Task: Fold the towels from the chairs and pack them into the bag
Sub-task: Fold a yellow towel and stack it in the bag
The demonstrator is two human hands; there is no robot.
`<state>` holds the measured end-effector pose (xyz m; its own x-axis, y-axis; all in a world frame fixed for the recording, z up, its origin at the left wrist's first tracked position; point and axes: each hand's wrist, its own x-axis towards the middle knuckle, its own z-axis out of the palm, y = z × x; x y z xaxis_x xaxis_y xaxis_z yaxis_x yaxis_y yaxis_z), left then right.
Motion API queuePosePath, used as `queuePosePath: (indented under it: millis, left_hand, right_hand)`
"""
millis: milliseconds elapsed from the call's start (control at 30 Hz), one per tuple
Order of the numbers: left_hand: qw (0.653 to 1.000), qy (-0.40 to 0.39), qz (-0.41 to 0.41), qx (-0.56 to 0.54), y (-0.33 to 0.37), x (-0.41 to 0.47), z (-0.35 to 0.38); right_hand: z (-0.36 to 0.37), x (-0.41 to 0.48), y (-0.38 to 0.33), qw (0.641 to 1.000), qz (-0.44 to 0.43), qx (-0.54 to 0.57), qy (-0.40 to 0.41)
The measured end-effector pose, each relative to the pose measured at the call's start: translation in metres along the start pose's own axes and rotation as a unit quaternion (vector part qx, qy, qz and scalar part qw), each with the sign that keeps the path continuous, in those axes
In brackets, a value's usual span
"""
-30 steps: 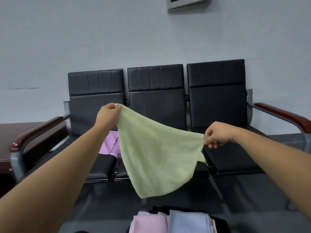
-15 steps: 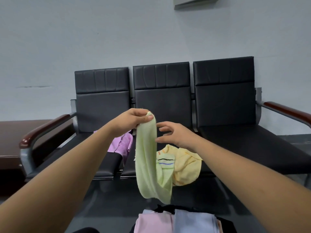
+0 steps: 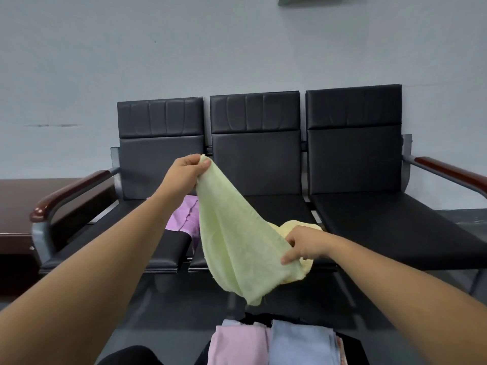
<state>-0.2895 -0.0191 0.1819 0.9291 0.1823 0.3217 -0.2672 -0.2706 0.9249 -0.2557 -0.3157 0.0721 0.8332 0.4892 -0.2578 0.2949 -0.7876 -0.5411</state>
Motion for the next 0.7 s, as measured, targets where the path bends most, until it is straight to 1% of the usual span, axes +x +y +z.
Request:
queuePosePath:
  millis: [67, 100, 133, 167, 200, 233, 267, 300, 367, 433, 467, 500, 533, 567, 600, 633, 667, 700]
  left_hand:
    - [0.998, 0.056, -0.011, 0.032, -0.008, 0.004, -0.006]
    - [0.995, 0.077, -0.007, 0.064, -0.012, 0.005, -0.009]
    - [0.990, 0.092, 0.000, 0.107, -0.018, 0.007, -0.013]
    - [0.983, 0.098, 0.007, 0.158, -0.024, 0.008, -0.018]
    - [0.973, 0.105, 0.008, 0.207, -0.029, 0.009, -0.023]
    - [0.963, 0.114, 0.003, 0.246, -0.032, 0.009, -0.028]
    - [0.956, 0.126, -0.003, 0.265, -0.036, 0.009, -0.032]
    - [0.952, 0.141, -0.006, 0.271, -0.038, 0.008, -0.034]
    - [0.945, 0.173, 0.005, 0.277, -0.030, 0.004, -0.034]
    - [0.941, 0.197, 0.023, 0.276, -0.013, 0.003, -0.031]
    - [0.943, 0.204, 0.021, 0.260, -0.002, 0.005, -0.029]
    - [0.953, 0.203, 0.017, 0.225, 0.010, 0.008, -0.028]
    - [0.971, 0.191, 0.015, 0.144, 0.026, 0.007, -0.027]
    - [0.987, 0.157, 0.016, 0.024, 0.044, 0.005, -0.026]
    - [0.987, 0.106, 0.022, -0.116, 0.064, 0.000, -0.025]
    - [0.971, 0.050, 0.036, -0.230, 0.084, -0.005, -0.025]
    - [0.953, 0.005, 0.051, -0.298, 0.101, -0.009, -0.027]
    - [0.944, -0.029, 0.064, -0.324, 0.117, -0.014, -0.027]
  right_hand:
    - [-0.003, -0.004, 0.019, 0.999, 0.041, -0.008, 0.011]
    - [-0.007, -0.005, 0.029, 0.998, 0.060, 0.017, 0.033]
    - [-0.011, -0.007, 0.037, 0.993, 0.074, 0.073, 0.062]
    - [-0.017, -0.009, 0.044, 0.979, 0.082, 0.161, 0.099]
    - [-0.024, -0.011, 0.047, 0.951, 0.080, 0.265, 0.138]
    - [-0.032, -0.015, 0.046, 0.914, 0.075, 0.360, 0.174]
    - [-0.041, -0.018, 0.043, 0.877, 0.068, 0.429, 0.205]
    - [-0.051, -0.021, 0.039, 0.851, 0.060, 0.470, 0.228]
    - [-0.070, -0.028, 0.020, 0.824, 0.029, 0.507, 0.251]
    - [-0.089, -0.035, -0.005, 0.805, -0.020, 0.533, 0.258]
    - [-0.099, -0.040, -0.020, 0.794, -0.051, 0.548, 0.257]
    - [-0.111, -0.046, -0.035, 0.783, -0.085, 0.563, 0.252]
    - [-0.123, -0.054, -0.050, 0.772, -0.123, 0.575, 0.243]
    - [-0.136, -0.063, -0.064, 0.761, -0.165, 0.583, 0.229]
    - [-0.148, -0.072, -0.077, 0.747, -0.208, 0.595, 0.214]
    - [-0.160, -0.083, -0.086, 0.727, -0.251, 0.607, 0.200]
    - [-0.170, -0.093, -0.094, 0.705, -0.288, 0.621, 0.184]
    - [-0.177, -0.101, -0.101, 0.693, -0.310, 0.628, 0.173]
